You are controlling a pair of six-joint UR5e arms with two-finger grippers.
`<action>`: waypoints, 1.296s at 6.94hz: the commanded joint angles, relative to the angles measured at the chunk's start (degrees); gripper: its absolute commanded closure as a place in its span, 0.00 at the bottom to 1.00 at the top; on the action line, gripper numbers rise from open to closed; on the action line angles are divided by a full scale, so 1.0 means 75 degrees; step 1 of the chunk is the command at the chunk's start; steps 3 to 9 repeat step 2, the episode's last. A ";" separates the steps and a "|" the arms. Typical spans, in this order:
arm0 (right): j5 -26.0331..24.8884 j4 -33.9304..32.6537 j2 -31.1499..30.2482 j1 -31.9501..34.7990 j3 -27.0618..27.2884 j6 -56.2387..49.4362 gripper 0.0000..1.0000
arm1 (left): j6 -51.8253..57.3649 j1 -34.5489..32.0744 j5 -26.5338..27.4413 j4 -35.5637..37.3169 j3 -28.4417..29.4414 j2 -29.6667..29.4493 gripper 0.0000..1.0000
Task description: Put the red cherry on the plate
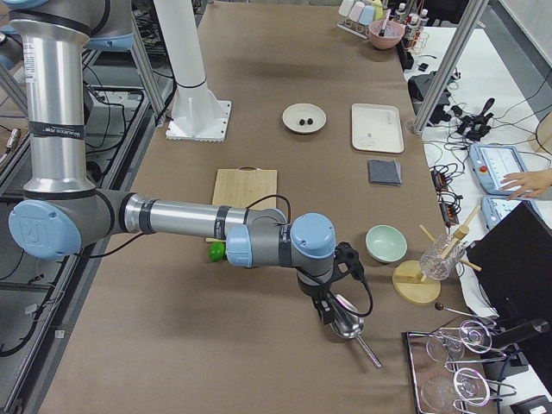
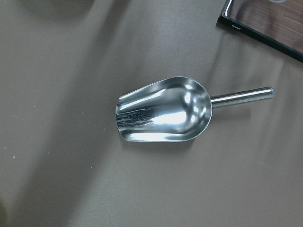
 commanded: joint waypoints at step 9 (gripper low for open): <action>0.0001 0.0003 -0.0021 0.0000 0.0055 0.0000 0.00 | -0.0007 0.0000 0.0001 0.0000 -0.0004 0.0008 0.02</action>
